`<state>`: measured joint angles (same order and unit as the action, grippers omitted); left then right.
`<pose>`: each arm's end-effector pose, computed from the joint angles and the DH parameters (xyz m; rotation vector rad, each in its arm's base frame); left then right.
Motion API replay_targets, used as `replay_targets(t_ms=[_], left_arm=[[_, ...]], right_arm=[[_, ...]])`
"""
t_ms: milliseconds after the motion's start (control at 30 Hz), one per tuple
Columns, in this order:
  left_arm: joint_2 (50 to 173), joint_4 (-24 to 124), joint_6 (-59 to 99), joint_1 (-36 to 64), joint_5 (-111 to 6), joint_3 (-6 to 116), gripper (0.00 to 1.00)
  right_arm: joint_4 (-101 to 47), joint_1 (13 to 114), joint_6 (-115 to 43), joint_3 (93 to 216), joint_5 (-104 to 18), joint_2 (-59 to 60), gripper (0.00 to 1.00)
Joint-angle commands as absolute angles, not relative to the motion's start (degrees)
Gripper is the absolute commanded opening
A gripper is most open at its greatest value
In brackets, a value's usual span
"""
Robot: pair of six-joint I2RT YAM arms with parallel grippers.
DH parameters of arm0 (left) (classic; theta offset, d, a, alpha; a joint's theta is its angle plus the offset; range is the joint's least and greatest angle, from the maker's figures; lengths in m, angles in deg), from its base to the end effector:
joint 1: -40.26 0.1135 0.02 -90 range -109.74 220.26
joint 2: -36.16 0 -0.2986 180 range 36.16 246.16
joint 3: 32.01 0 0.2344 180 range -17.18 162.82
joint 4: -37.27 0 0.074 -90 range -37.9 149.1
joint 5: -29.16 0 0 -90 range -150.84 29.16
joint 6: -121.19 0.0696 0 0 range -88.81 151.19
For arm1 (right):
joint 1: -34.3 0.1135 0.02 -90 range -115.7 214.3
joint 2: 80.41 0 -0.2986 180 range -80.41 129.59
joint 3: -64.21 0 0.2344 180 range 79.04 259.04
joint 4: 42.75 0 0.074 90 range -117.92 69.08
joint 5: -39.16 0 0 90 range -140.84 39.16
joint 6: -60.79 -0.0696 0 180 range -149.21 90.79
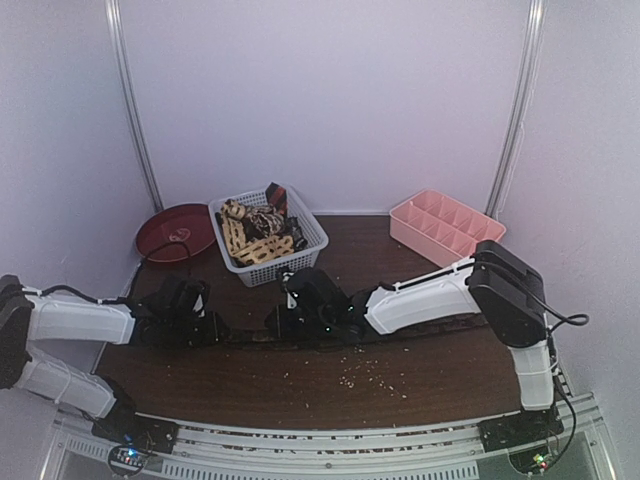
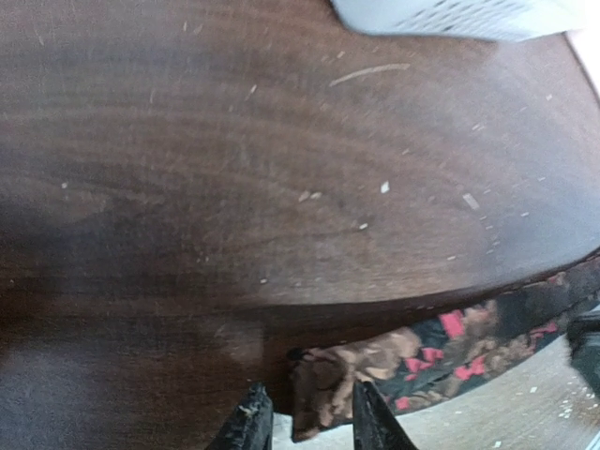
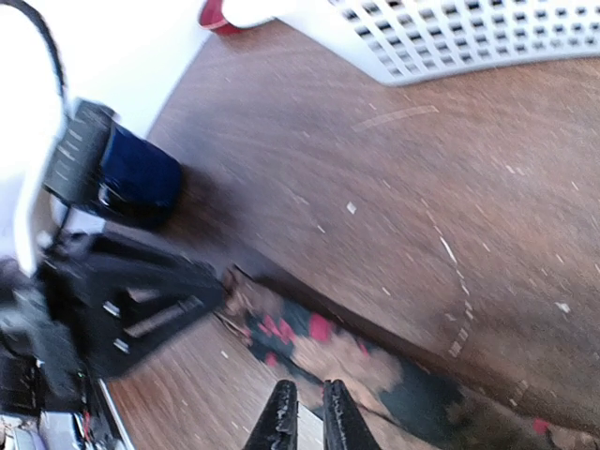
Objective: Roll the ties
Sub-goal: Roll the tie at the center of the board.
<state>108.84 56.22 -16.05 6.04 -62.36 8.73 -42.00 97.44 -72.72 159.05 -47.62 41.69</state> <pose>0.1834 -0.1225 0.1632 -0.3010 2.5321 -0.5654 0.2286 0.4601 0.1917 -0.4281 2.2480 1.1409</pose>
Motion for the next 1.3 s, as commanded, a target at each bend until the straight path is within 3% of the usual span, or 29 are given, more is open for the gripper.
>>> replay_targets(t_ms=[0,200,400,967,1267], left_arm=[[111.2,53.2,-15.3,6.2,-63.0,8.8,0.32],[113.2,51.2,-15.8,6.2,-62.0,8.0,0.23],[111.3,51.8,-14.1,6.2,-59.4,9.3,0.00],[108.9,41.8,-14.0,6.2,-48.1,7.9,0.05],[106.0,57.9,-15.5,6.2,-66.1,11.7,0.05]], right_arm=[[-44.6,98.1,-74.0,162.2,-48.1,44.9,0.11],[-43.7,98.4,-75.4,165.7,-47.4,50.0,0.11],[-41.1,98.6,-75.3,166.6,-47.5,53.5,0.11],[-41.7,99.1,-75.0,165.2,-47.9,53.5,0.10],[-41.3,99.2,-74.5,165.0,-48.4,53.0,0.09]])
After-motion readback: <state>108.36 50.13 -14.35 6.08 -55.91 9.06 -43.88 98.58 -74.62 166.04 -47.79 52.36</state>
